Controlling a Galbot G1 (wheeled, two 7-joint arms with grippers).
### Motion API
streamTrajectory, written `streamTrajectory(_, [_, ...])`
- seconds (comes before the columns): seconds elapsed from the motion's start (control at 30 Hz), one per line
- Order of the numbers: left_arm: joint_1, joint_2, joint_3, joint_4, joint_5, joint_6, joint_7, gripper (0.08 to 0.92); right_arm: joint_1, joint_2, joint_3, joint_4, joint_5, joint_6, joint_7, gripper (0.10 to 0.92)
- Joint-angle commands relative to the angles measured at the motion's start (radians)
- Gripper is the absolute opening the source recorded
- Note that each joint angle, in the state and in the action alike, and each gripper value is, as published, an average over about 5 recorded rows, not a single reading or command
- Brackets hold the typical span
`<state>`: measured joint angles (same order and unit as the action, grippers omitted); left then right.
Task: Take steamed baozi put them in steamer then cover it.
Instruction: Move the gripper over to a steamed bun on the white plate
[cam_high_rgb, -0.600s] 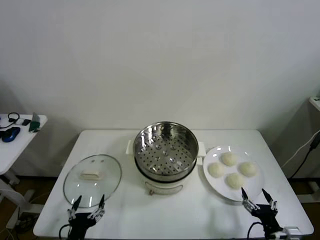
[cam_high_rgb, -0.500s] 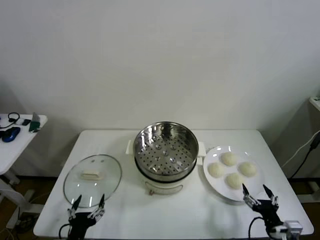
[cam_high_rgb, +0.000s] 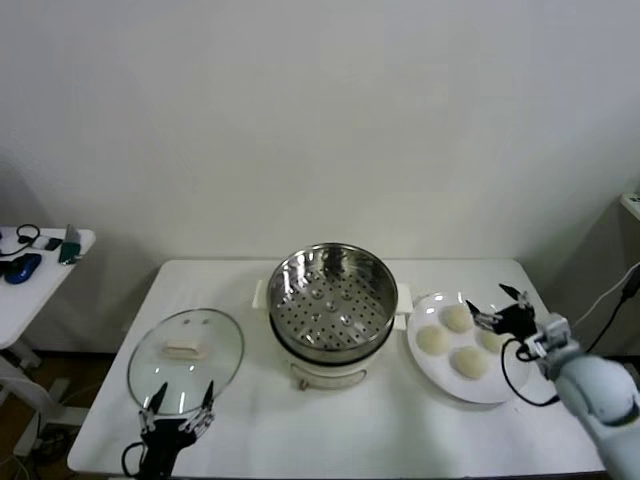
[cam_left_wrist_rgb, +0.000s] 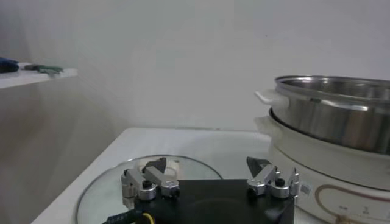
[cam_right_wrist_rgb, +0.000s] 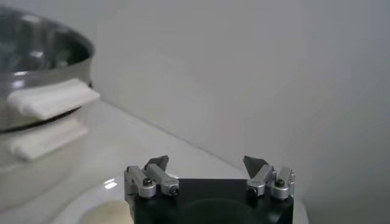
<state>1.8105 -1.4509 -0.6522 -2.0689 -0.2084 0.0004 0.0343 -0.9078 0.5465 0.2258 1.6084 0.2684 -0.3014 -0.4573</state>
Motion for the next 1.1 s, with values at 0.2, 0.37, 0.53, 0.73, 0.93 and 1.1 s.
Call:
streamTrajectory(0.2, [-0.007,0.001,0.002,0.003,0.004,-0.003,0.003,0.823,0.778,-0.268,-0.768,-0.281,-0.264,0.212,-0.646,0.823])
streamTrajectory(0.37, [-0.008,-0.002,0.005,0.007,0.008,-0.005,0.005,0.823,1.158,-0.185,-1.183,-0.365,-0.244,0.240,-0.748,0.823])
streamTrajectory(0.53, [-0.008,-0.006,0.008,0.011,0.011,-0.009,0.007,0.823,1.310,-0.039,-1.385,-0.462,-0.187,0.215,-0.757,0.823])
streamTrajectory(0.73, [-0.009,-0.019,0.004,0.019,0.012,-0.013,0.007,0.823,1.272,0.143,-1.398,-0.626,-0.169,0.194,-0.738,0.823])
streamTrajectory(0.93, [-0.010,-0.023,-0.003,0.031,0.008,-0.016,0.006,0.823,1.182,0.292,-1.332,-0.766,-0.168,0.201,-0.680,0.823])
streamTrajectory(1.1, [-0.012,-0.023,-0.002,0.042,0.008,-0.017,0.006,0.823,1.123,0.360,-1.299,-0.839,-0.189,0.208,-0.672,0.823])
